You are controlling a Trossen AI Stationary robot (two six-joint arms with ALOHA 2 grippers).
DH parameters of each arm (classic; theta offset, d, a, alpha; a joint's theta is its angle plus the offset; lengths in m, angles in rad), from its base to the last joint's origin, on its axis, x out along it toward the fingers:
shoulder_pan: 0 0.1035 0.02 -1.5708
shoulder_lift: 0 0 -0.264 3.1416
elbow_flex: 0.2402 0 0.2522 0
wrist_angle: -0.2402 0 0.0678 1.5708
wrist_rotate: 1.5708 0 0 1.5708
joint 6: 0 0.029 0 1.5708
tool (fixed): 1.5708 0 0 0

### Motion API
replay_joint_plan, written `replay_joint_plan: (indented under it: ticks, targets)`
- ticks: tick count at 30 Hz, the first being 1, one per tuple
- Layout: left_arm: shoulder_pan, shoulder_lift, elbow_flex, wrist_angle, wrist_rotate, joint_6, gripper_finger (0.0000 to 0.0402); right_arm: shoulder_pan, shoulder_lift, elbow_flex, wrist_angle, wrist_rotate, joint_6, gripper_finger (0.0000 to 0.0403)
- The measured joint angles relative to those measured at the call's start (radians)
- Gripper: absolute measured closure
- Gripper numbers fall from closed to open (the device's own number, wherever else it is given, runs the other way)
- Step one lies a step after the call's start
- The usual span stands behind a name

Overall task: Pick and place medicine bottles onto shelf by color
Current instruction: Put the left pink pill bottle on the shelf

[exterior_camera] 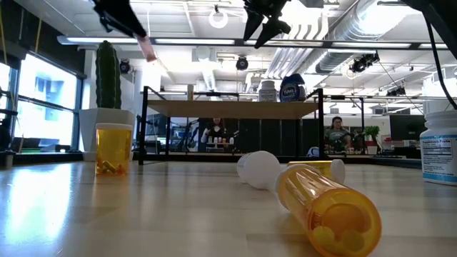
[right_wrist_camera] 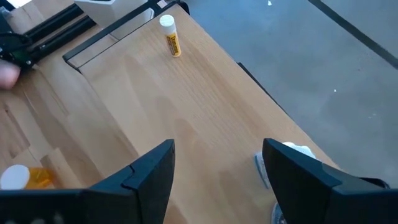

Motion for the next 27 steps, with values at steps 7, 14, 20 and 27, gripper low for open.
replay_joint_plan:
  ticks: [7, 14, 20, 27]
  targets:
    - [0.206, 0.108, 0.121, 0.001, 0.022, 0.161, 0.0284, -0.007, 0.0, 0.0, 0.0, 0.015, -0.038, 0.0169]
    - [0.373, 0.258, 0.281, -0.026, 0.092, 0.153, 0.0284, -0.034, 0.0, 0.0, -0.002, 0.015, -0.045, 0.0169]
    - [0.454, 0.374, 0.385, -0.102, 0.188, 0.083, 0.0284, -0.055, 0.0, 0.0, -0.037, 0.015, -0.052, 0.0169]
    - [0.462, 0.454, 0.397, -0.109, 0.248, 0.074, 0.0284, -0.068, 0.0, 0.0, -0.044, 0.015, -0.056, 0.0169]
